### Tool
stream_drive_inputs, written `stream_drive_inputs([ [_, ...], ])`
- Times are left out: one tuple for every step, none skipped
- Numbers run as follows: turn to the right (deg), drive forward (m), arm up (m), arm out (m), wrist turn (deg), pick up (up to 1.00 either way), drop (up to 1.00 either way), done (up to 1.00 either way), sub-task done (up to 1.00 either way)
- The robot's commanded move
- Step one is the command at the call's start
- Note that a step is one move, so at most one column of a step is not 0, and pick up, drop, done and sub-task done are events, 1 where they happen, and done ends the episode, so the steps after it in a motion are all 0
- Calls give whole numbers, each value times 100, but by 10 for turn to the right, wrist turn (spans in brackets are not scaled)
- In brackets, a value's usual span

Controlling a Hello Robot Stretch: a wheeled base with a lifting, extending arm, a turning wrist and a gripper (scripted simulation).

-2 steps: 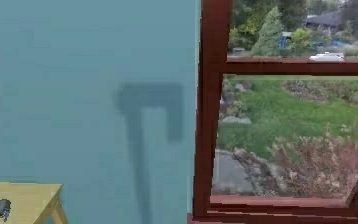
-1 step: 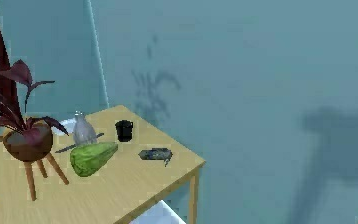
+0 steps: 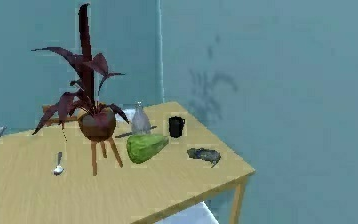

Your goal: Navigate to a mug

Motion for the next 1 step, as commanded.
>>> stream_drive_inputs([
  [0, 0, 0, 0, 0, 0, 0, 100, 0],
])
